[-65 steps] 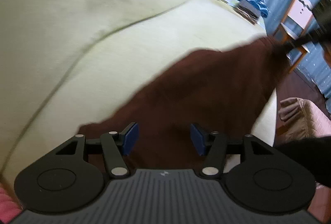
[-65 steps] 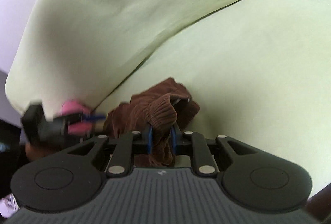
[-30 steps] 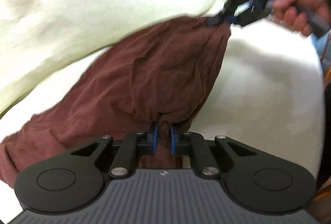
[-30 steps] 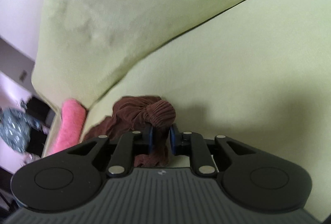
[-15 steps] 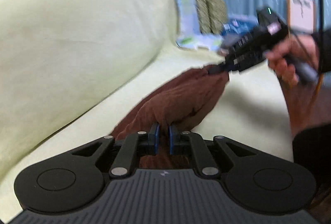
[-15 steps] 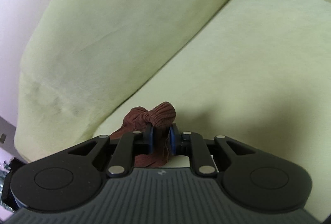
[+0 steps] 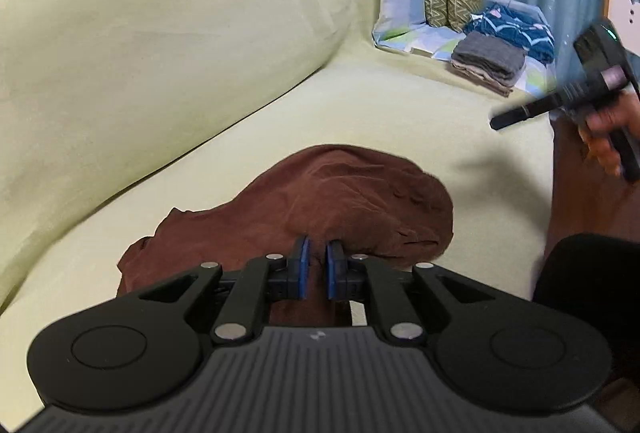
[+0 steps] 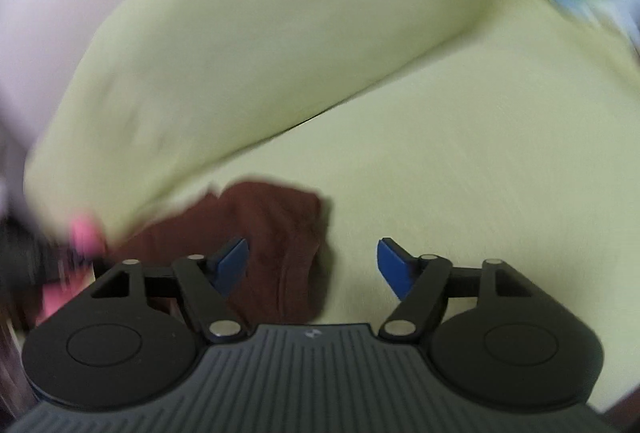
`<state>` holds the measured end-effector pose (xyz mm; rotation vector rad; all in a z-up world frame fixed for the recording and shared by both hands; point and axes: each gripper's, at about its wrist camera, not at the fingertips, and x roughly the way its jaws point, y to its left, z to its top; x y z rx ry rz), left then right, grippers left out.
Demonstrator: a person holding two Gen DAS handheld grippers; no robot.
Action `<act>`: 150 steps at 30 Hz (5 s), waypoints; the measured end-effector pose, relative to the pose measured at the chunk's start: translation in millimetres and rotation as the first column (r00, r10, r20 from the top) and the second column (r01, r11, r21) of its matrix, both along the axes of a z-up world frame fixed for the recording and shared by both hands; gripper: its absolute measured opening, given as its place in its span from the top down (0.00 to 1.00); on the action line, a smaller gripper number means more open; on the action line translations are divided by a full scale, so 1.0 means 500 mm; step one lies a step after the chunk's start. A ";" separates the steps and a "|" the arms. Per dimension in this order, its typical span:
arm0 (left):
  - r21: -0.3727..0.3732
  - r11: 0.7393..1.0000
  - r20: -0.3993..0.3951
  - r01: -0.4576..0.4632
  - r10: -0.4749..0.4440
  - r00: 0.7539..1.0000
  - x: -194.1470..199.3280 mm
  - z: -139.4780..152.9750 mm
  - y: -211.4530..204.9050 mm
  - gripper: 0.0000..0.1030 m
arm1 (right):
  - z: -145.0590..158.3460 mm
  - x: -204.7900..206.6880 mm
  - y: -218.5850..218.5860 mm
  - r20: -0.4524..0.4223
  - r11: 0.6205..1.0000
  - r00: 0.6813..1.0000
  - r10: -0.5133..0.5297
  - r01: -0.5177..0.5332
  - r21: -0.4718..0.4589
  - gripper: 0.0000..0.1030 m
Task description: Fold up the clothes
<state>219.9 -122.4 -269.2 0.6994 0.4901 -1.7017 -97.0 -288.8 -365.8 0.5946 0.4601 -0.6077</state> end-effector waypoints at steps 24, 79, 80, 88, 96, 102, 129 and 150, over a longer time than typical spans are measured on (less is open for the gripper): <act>0.031 0.999 -0.069 0.033 -0.031 0.997 0.075 0.046 -0.059 0.92 | -0.190 0.316 0.175 -0.677 0.674 0.729 0.098 -0.549 -0.494 0.84; -0.332 0.888 0.518 -0.319 0.454 0.725 0.208 0.289 0.242 0.90 | 0.228 0.434 0.376 -0.082 0.675 0.744 0.664 -0.642 -0.364 0.93; -0.338 0.887 0.535 -0.314 0.456 0.711 0.211 0.303 0.249 0.90 | 0.231 0.446 0.384 -0.033 0.672 0.726 0.687 -0.651 -0.353 0.93; -0.348 0.907 0.639 -0.237 0.414 0.648 0.183 0.382 0.195 0.90 | 0.239 0.482 0.370 0.212 0.692 0.663 0.718 -0.649 -0.316 0.93; -0.229 0.965 0.609 -0.126 0.243 0.755 0.101 0.233 -0.087 0.90 | 0.116 0.374 0.149 0.208 0.871 0.845 0.492 -0.473 -0.135 0.93; -0.076 0.996 0.619 0.050 0.008 0.785 -0.009 0.072 -0.353 0.90 | -0.010 0.210 -0.062 0.202 0.969 0.955 0.217 -0.235 0.070 0.94; 0.071 0.997 0.381 -0.002 -0.026 0.924 0.078 -0.116 -0.572 0.38 | -0.019 0.039 -0.108 -0.071 0.964 0.964 -0.258 0.251 -0.090 0.69; 0.092 0.981 0.362 0.169 -0.191 0.912 0.013 -0.259 -0.698 0.46 | -0.014 0.043 -0.025 -0.217 0.968 0.951 -0.220 0.185 -0.170 0.42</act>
